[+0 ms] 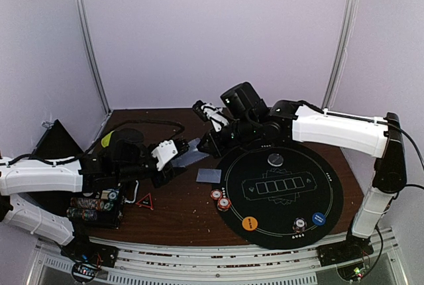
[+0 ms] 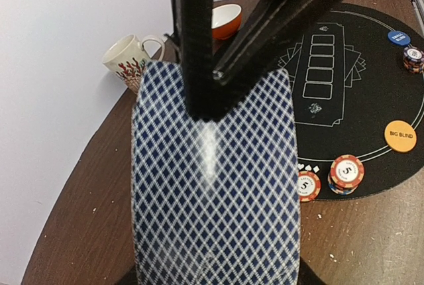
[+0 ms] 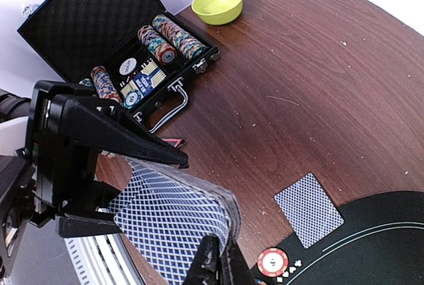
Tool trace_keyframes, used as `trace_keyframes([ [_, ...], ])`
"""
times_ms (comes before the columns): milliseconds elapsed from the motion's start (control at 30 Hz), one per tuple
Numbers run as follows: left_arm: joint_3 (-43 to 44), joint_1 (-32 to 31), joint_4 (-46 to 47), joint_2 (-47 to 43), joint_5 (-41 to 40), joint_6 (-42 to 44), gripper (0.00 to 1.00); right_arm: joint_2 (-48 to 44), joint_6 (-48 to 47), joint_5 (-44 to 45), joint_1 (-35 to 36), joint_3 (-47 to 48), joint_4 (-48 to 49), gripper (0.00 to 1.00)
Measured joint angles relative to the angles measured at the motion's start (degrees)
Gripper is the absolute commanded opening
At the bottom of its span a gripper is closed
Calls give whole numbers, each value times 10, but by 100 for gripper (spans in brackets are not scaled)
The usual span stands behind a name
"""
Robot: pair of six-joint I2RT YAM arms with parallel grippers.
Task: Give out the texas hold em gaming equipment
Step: Pick up the poker card from the face-down deck piles.
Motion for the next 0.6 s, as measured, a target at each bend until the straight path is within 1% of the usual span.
trace_keyframes([
  [100, 0, 0, 0, 0, 0, 0, 48, 0, -1, 1, 1, 1, -3, 9],
  [233, 0, 0, 2, 0, 0, 0, 48, -1, -2, 2, 1, 1, -4, 20],
  [300, 0, 0, 2, 0, 1, 0, 48, -1, -2, 4, 1, 1, -7, 24],
  [400, 0, 0, 2, 0, 1, 0, 48, -1, -1, 10, 1, 1, -8, 33],
  [600, 0, 0, 3, 0, 1, 0, 48, -1, 4, 10, 1, 0, 4, 40],
])
